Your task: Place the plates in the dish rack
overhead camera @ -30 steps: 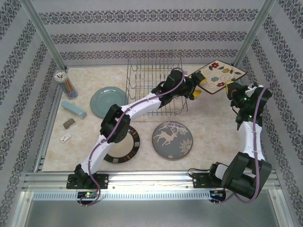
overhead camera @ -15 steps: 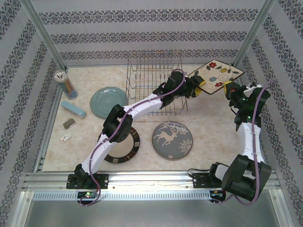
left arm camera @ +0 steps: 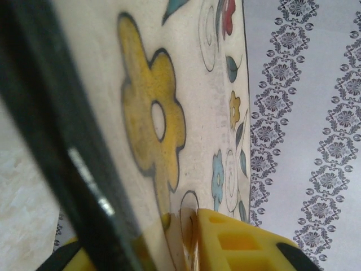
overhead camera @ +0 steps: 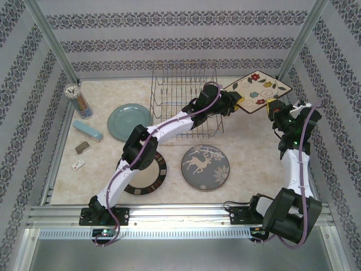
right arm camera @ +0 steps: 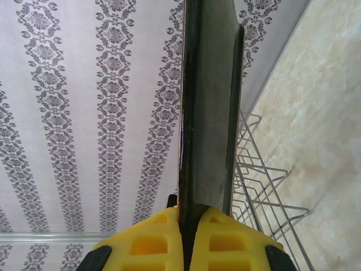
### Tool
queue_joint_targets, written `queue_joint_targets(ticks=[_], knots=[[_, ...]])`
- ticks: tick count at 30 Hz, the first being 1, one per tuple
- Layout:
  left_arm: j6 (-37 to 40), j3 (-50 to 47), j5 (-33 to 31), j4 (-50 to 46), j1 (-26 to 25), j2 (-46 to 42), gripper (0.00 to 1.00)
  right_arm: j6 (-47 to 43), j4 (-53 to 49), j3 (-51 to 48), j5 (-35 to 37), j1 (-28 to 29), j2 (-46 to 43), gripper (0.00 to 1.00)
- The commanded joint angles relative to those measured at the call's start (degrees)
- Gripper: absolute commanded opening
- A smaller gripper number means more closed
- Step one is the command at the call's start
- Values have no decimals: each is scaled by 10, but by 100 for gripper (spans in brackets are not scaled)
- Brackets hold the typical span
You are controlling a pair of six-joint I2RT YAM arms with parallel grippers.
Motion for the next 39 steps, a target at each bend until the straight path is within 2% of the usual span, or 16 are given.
queue_joint_targets(ticks=[1,15,26,29,34,39], knots=[[-5,20,-9,36,-5,5,18,0,129,13,-25,9,-34,0],[5,20,-7,38,-4,2,3,-18,107,1,-13,14,-42,0],[57,20,-12,22,-1,-17,0,-24,91,0,-6,14,-44,0],[73,20,-16,15,1,-24,0,-24,90,0,-7,15,-42,11],[96,21,-17,6,3,-32,0,-24,88,3,-9,15,-40,42],[111,20,-18,-1,5,-37,0,-27,80,3,-8,15,-42,63]])
